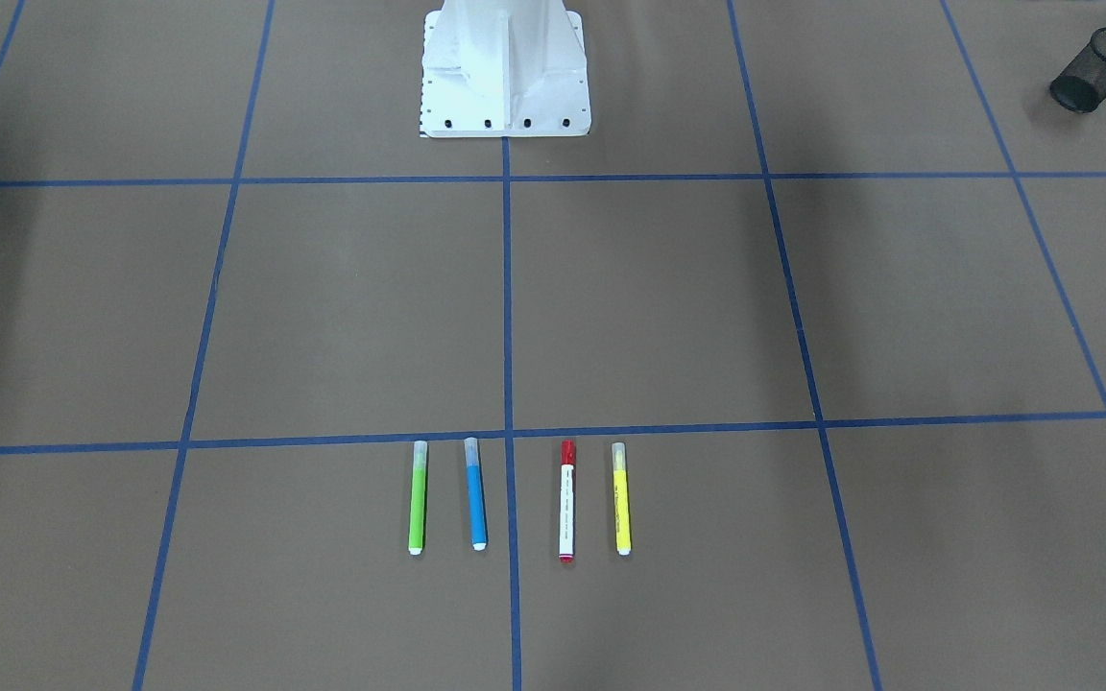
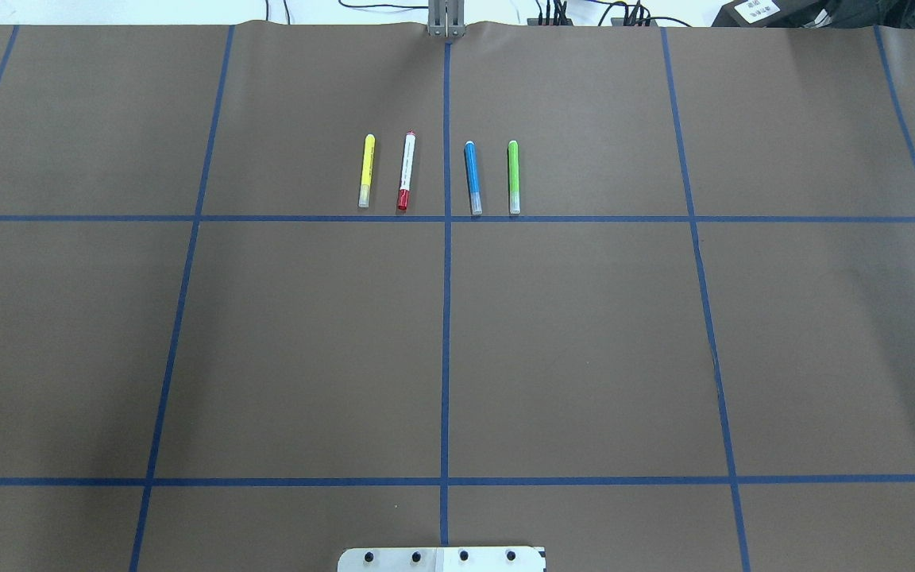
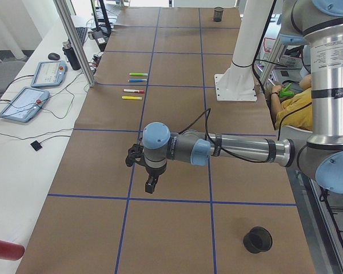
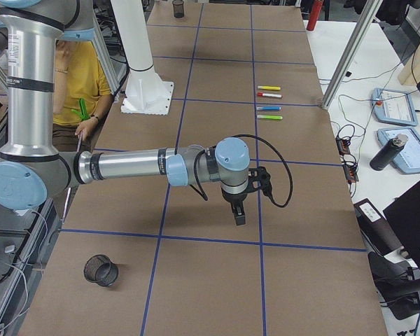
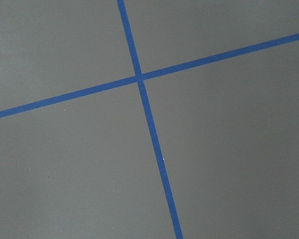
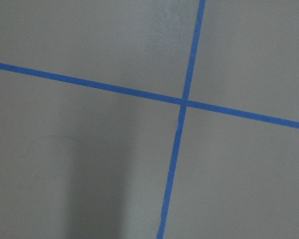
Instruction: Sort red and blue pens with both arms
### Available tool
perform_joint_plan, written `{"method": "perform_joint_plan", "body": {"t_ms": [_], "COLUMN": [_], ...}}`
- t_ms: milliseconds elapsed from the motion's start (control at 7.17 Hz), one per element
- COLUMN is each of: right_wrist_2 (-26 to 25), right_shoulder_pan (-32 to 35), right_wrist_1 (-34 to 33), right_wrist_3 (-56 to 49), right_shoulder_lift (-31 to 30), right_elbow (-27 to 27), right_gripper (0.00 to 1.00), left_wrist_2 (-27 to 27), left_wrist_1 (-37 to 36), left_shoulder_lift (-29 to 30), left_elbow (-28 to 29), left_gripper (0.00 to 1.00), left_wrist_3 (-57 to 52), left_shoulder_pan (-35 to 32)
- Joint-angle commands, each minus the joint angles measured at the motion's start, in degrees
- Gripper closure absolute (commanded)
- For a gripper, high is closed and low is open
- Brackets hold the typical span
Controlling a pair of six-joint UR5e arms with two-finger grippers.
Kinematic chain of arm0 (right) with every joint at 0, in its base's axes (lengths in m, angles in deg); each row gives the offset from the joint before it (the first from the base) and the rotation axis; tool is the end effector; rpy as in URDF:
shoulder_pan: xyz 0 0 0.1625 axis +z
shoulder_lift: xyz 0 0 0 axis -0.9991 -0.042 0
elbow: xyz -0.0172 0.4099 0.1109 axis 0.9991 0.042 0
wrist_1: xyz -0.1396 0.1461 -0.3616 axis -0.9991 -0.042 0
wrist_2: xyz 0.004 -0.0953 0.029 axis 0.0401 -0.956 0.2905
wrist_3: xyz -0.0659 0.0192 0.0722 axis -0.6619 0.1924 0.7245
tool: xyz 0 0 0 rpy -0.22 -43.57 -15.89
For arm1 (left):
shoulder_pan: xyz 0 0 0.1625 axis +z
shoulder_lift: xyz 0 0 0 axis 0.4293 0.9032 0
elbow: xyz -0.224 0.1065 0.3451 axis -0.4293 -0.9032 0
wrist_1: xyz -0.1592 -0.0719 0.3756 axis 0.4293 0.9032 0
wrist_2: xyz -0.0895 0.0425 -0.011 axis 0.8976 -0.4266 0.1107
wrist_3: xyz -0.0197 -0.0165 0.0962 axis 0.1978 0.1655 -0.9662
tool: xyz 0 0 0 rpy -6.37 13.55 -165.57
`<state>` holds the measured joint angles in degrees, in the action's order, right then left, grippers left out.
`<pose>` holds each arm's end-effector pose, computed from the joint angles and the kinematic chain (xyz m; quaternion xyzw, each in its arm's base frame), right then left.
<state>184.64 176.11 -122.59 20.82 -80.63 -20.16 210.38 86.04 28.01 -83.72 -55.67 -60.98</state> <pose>0.0505 -0.4618 0.5833 0.1190 -0.3809 -0.0892 0.9126 -0.0361 -0.4488 0.6000 0.0985 0.3707 0.1104 0.9169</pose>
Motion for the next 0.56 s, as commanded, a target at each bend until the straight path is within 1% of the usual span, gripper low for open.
{"method": "perform_joint_plan", "body": {"t_ms": [0,139,418], "right_wrist_2": [0.36,0.01,-0.08], "right_shoulder_pan": [0.00,0.00,0.00], "right_wrist_1": [5.22,5.48,5.49], "right_wrist_3": [1.50,1.51,1.60], "right_shoulder_lift": [0.57,1.53,3.20], "right_elbow": [0.91,0.91,0.73], "right_gripper": [0.00,0.00,0.00], "left_wrist_2": [-0.07,-0.07,0.02], "left_wrist_1": [0.28,0.71,1.42], "left_shoulder_lift": [3.45,6.43,6.98], "left_elbow": [-0.58,-0.14,-0.66], "left_gripper": [0.00,0.00,0.00], "left_wrist_3": [-0.10,0.16,0.08], "left_shoulder_pan": [0.00,-0.08,-0.09]}}
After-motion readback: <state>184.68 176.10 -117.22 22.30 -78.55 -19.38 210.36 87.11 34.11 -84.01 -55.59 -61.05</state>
